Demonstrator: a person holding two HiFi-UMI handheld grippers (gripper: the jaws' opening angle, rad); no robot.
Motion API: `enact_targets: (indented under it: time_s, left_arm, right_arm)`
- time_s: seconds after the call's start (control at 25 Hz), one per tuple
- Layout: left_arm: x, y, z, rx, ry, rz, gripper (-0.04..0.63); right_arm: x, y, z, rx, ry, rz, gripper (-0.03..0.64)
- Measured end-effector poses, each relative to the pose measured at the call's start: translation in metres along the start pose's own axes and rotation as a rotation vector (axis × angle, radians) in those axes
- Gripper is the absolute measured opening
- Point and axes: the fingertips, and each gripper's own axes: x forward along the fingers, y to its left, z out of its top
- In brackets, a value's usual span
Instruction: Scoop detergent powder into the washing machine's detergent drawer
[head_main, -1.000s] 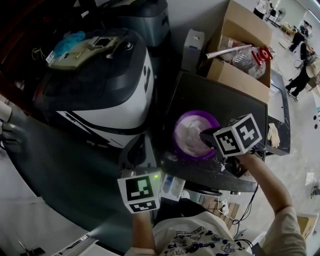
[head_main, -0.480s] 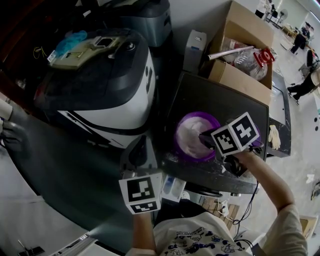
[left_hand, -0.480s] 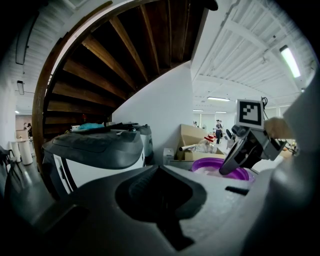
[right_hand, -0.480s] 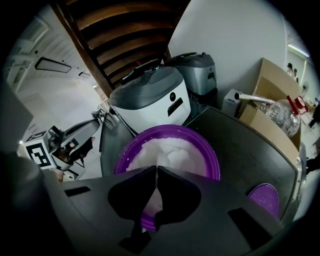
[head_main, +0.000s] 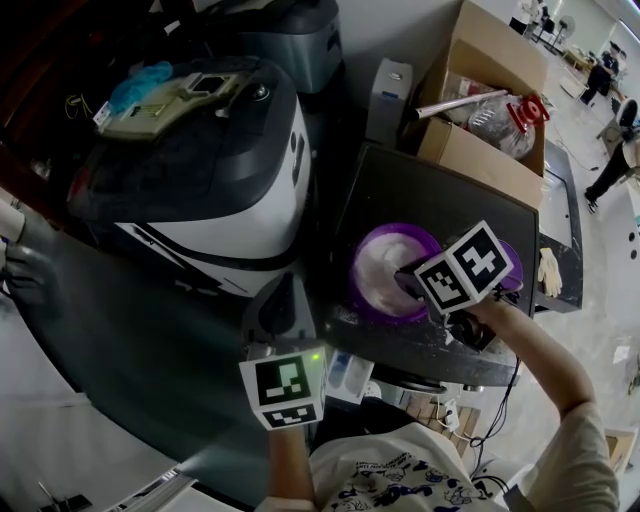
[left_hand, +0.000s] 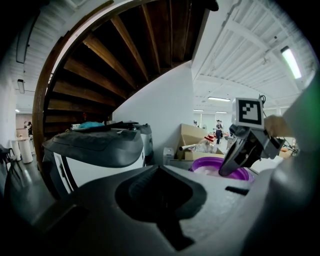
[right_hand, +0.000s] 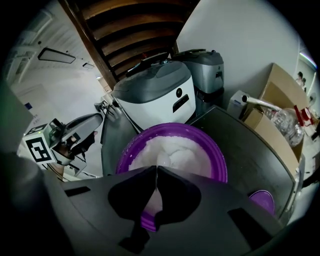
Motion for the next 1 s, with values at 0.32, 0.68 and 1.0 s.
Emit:
enact_targets:
  time_s: [0.32, 0.68, 1.0]
  left_arm:
    - [-0.002, 0.007, -0.001, -0.011, 0.001, 0.014, 0.003]
    - [-0.003, 0.011, -0.001, -0.012, 0.002, 0.025, 0.003]
    - [-0.004, 0.015, 0.000, -0.012, -0.002, 0.034, 0.003]
  right_arm:
    - [0.004, 0.011, 0.000, -0.015, 0.018, 0.037, 0.021]
    - [0.006, 0.021, -0.001, 0.007, 0.037, 0.109, 0.021]
    - [0.005, 0.030, 0.003, 0.064, 0.036, 0.201, 0.021]
